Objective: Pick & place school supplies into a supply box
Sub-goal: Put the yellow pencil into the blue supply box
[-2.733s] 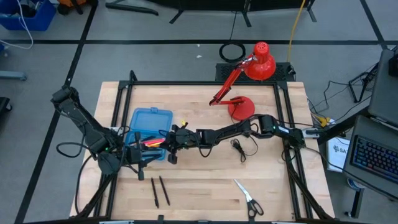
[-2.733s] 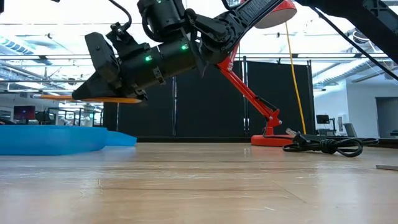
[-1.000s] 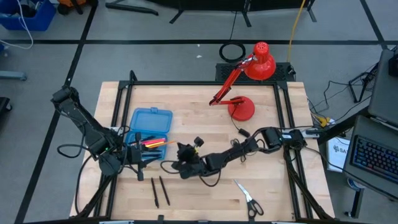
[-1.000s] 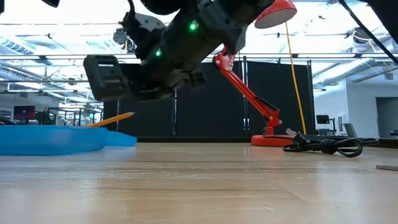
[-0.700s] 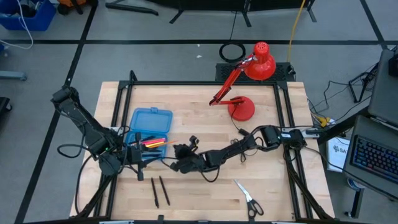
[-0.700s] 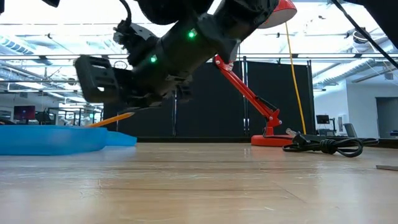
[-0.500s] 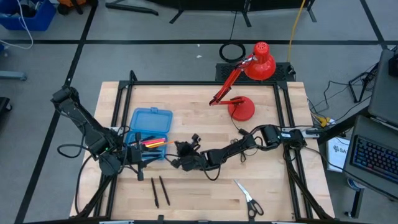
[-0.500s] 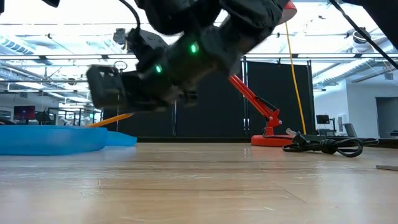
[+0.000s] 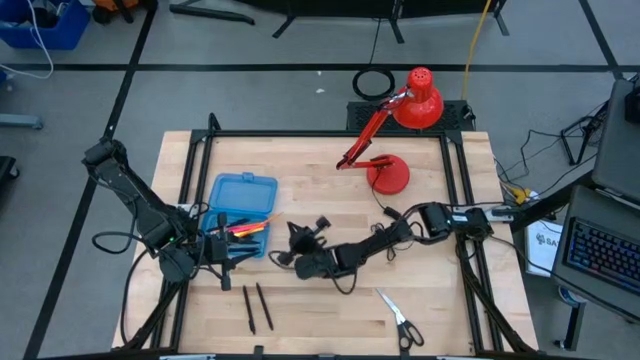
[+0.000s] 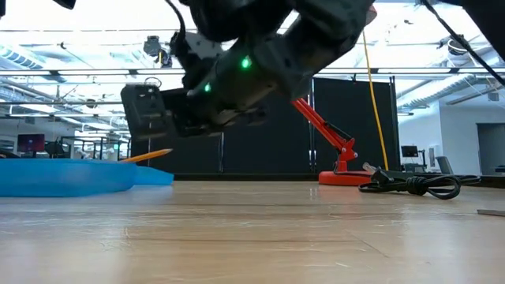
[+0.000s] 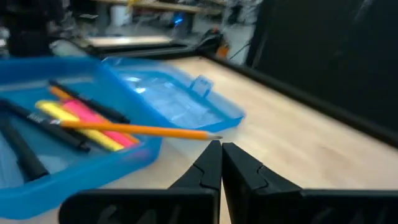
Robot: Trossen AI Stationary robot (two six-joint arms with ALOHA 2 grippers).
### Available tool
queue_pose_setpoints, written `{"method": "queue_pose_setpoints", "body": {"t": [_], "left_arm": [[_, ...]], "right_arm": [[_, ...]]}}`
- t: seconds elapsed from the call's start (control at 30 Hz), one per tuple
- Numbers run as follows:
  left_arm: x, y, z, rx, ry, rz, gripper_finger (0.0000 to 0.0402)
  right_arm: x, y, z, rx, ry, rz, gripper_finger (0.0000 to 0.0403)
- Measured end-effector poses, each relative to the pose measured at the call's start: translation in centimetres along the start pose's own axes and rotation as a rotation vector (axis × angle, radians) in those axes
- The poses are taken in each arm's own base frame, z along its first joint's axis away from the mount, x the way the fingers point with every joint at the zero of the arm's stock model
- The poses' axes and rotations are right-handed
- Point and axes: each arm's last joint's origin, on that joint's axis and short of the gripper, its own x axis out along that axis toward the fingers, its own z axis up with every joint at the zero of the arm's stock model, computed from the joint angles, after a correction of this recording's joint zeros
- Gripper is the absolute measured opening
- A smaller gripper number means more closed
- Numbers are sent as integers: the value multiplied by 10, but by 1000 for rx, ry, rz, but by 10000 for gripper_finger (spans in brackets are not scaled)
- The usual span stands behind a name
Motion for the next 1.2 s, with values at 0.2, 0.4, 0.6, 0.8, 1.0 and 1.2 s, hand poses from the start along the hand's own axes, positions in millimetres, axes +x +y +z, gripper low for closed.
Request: {"method": "queue_pose_setpoints", "body": {"t": [0.2,0.4,0.6,0.8,1.0,1.2], "left_arm": [[0,0,0,-2,-1,-1,106],[0,0,0,1,0,-1,106],[0,0,0,12,0,-1,106],[0,0,0,13,1,-1,106],[0,0,0,14,1,-2,106],[0,0,0,14,1,-2,106]], "right_arm": [[31,-16,-1,61,60,17,0],[44,-24,-2,48,81,12,0],[57,-24,1,93,148,287,0],[46,-26,-3,32,97,26,0],[62,-34,2,14,92,49,0],[87,-46,3,80,161,252,0]]}}
